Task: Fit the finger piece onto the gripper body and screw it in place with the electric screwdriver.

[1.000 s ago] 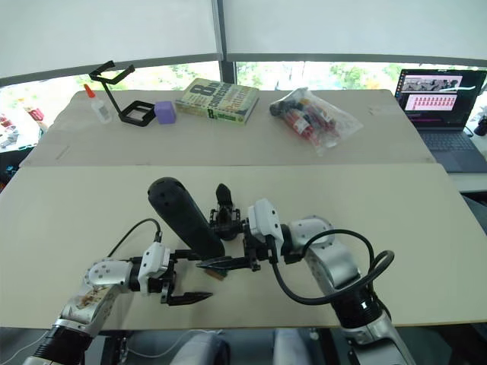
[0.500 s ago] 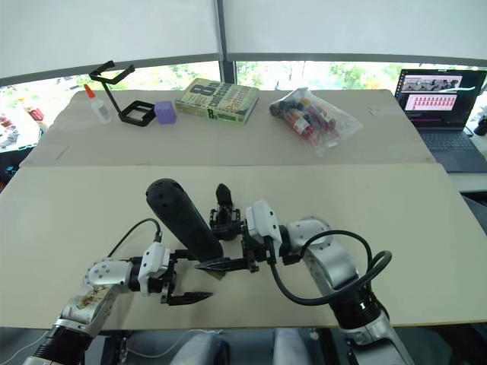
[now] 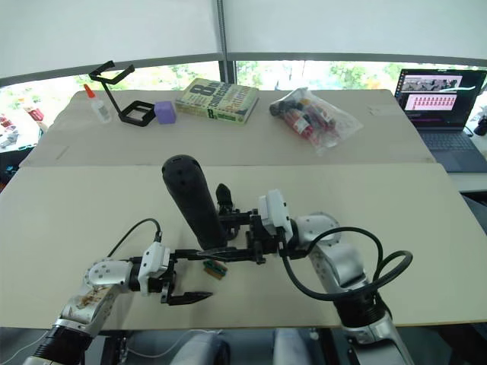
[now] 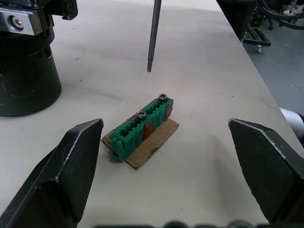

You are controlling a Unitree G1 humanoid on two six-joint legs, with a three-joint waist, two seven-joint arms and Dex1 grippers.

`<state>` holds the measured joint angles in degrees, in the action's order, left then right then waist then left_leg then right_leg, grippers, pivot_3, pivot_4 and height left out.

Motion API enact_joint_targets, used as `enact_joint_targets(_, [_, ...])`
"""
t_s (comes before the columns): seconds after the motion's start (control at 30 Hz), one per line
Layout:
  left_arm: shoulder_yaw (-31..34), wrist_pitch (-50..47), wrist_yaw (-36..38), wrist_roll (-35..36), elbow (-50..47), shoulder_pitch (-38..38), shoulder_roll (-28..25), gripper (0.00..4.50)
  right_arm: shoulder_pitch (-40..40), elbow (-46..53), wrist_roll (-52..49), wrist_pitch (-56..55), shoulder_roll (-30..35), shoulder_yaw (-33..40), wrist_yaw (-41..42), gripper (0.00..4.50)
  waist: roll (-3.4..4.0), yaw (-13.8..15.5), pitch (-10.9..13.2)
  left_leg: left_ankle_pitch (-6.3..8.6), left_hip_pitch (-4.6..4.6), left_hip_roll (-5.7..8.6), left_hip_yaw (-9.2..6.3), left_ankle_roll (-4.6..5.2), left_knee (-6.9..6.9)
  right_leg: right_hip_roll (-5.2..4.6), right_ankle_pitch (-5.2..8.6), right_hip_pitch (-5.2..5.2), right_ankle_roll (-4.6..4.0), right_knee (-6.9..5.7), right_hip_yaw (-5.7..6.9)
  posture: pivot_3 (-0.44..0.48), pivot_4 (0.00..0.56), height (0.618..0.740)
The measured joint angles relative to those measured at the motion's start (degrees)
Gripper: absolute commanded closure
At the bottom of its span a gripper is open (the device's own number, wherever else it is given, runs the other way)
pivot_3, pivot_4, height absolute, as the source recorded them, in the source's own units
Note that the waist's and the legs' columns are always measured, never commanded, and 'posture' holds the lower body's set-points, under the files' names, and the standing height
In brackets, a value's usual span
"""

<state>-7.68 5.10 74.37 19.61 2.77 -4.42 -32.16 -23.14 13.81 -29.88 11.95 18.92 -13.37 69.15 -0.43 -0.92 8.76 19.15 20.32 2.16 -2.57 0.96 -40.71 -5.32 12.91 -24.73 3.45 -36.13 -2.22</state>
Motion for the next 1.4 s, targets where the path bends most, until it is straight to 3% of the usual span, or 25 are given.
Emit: enact_joint_targets(1.4, [0.02, -0.11, -0.1, 0.04, -0.32, 0.33, -0.25, 0.0, 0.19, -0.82, 1.55, 0.89, -0.09, -3.09, -0.44, 2.58, 0.0, -0.01, 0.0, 0.0, 0.01, 0.0, 0.0, 0.0, 0.0, 0.0, 0.0, -0.02, 0.0, 0.0, 0.0, 0.0, 0.15, 0.74])
